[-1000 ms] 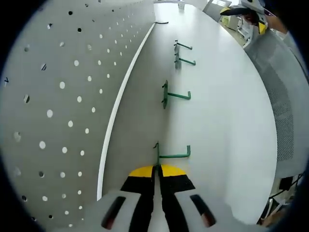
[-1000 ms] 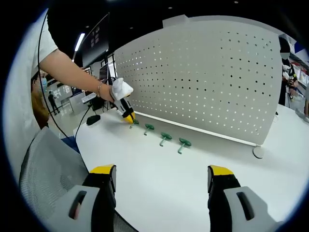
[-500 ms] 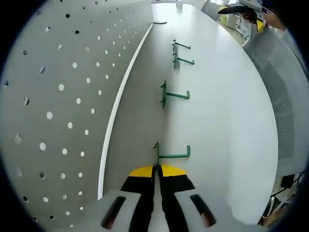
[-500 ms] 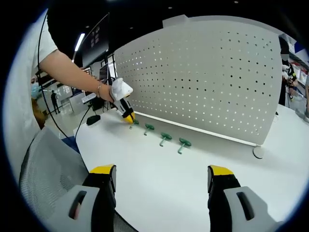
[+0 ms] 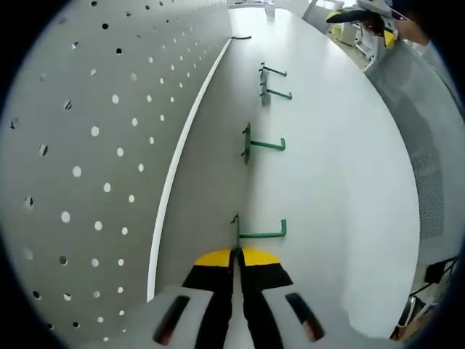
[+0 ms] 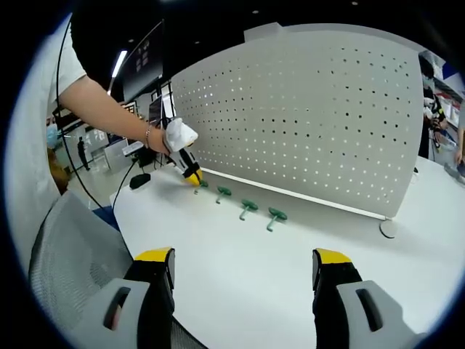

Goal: Insert the hook assembly into the mounting plate slot until the hook locks in place.

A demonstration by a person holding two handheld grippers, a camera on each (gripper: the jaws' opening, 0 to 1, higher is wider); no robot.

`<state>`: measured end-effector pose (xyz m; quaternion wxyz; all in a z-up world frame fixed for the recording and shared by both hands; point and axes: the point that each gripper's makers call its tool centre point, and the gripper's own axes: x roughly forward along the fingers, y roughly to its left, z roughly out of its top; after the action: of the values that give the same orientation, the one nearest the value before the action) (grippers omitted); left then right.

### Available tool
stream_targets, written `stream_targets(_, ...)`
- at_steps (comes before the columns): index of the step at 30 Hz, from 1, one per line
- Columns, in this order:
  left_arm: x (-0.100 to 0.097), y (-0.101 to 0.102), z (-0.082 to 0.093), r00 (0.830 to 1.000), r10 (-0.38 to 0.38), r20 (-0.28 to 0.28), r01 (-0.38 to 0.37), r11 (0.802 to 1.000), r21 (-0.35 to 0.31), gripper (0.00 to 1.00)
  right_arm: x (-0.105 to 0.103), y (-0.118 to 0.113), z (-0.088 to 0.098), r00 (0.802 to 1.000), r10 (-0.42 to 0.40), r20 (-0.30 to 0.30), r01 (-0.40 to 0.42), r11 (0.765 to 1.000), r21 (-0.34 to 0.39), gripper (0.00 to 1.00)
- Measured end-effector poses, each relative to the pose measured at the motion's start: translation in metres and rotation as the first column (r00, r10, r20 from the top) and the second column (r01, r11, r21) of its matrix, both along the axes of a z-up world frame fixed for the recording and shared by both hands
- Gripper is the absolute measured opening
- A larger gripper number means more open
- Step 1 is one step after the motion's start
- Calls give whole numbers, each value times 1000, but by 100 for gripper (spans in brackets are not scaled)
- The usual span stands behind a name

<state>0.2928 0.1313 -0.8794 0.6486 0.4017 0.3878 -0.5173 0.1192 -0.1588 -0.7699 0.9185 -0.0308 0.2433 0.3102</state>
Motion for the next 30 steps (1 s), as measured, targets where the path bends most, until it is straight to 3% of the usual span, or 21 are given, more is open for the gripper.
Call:
stream_targets(20,-3,-7,15,996,58,71,-50,992,-115,2,0,3,3,1000,9,12,-9,1000,9,74)
stream_targets(30,0,-15,39,986,134,102,-109,969,-220,2,0,2,4,1000,9,15,-9,1000,5,75)
